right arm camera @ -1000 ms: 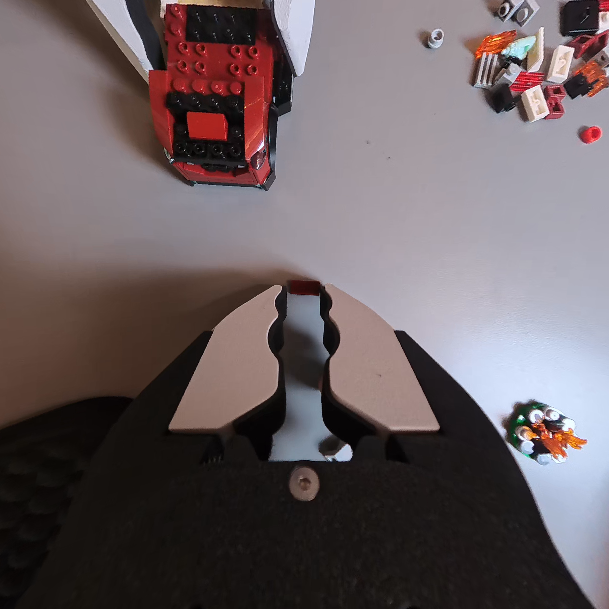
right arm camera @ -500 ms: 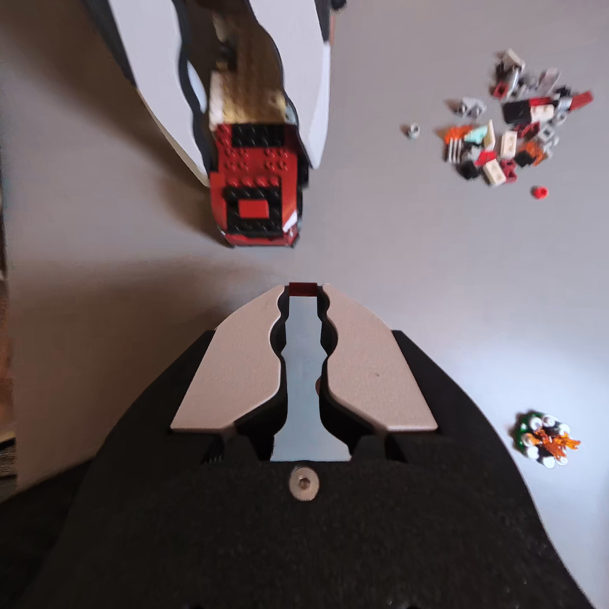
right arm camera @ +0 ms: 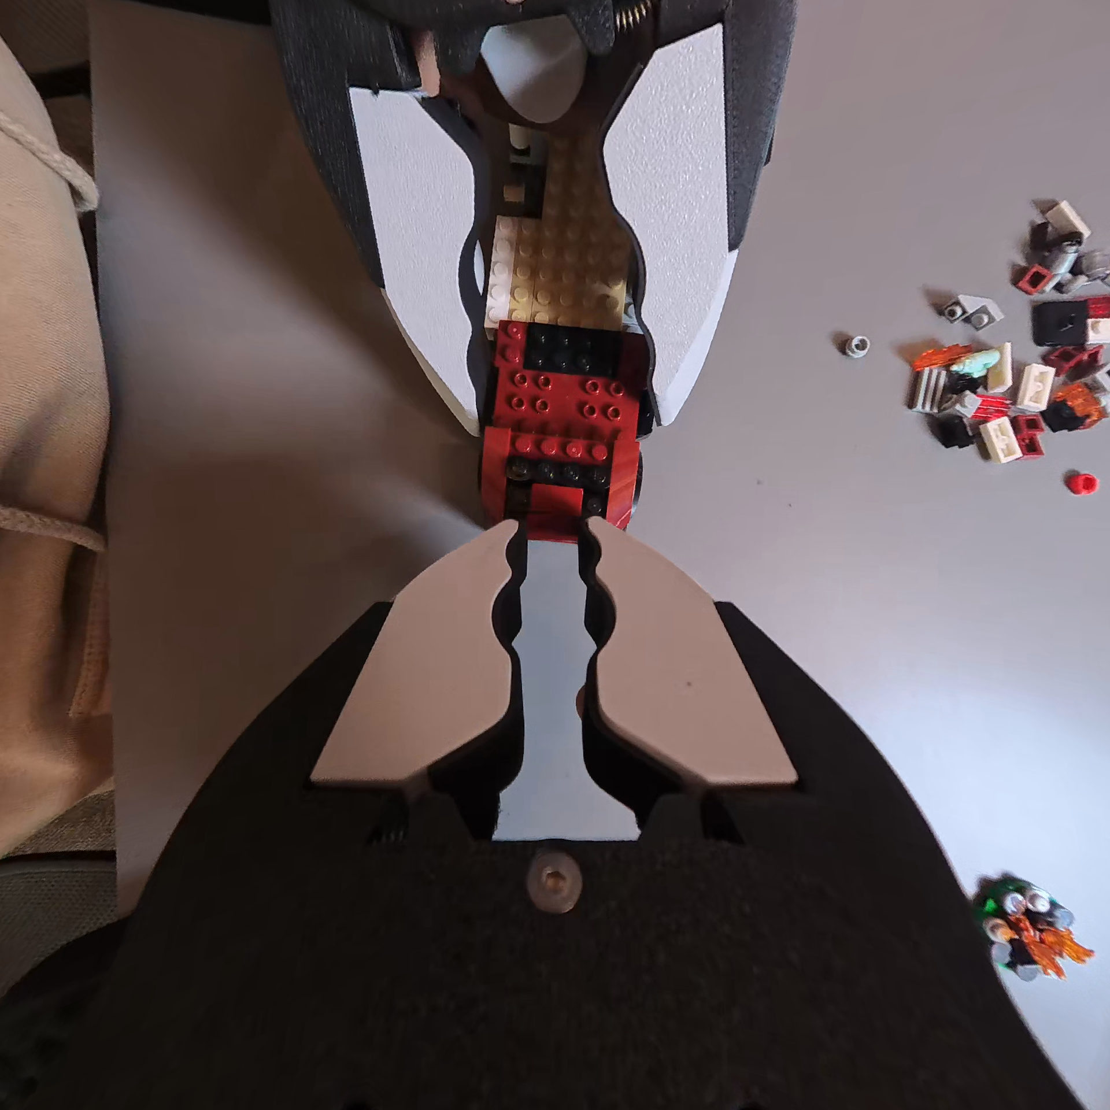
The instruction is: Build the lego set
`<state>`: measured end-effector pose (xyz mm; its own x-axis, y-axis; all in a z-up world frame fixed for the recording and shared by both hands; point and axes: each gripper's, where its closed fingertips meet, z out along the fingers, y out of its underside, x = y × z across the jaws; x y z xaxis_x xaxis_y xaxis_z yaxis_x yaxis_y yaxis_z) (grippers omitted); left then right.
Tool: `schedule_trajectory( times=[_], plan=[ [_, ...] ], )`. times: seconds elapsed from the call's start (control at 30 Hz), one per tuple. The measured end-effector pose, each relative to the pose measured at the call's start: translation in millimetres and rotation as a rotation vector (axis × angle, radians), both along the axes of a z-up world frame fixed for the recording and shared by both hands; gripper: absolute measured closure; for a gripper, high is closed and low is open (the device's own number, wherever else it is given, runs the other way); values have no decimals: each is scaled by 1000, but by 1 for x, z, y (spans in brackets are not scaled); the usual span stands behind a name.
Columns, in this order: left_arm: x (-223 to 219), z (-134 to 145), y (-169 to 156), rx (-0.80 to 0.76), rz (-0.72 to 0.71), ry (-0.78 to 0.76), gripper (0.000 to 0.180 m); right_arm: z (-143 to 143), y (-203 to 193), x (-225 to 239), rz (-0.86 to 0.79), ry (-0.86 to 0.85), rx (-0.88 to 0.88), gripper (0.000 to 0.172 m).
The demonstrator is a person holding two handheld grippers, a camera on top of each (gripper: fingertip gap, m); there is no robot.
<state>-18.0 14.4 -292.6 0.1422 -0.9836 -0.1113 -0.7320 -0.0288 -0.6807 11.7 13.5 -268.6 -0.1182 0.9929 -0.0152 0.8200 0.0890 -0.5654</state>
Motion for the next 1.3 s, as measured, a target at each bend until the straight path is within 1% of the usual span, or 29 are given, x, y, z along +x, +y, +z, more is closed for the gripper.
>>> schedule_trajectory(
  times=[0.4,0.87,1.3],
  plan=[
    [0,0,0,4,3,-1,119,0,0,-2,-23,-10,-10,154],
    [0,0,1,4,3,-5,119,3,0,-2,-31,30,-32,151],
    [0,0,0,6,2,-6,119,1,0,-5,15,74,-9,153]
  ],
)
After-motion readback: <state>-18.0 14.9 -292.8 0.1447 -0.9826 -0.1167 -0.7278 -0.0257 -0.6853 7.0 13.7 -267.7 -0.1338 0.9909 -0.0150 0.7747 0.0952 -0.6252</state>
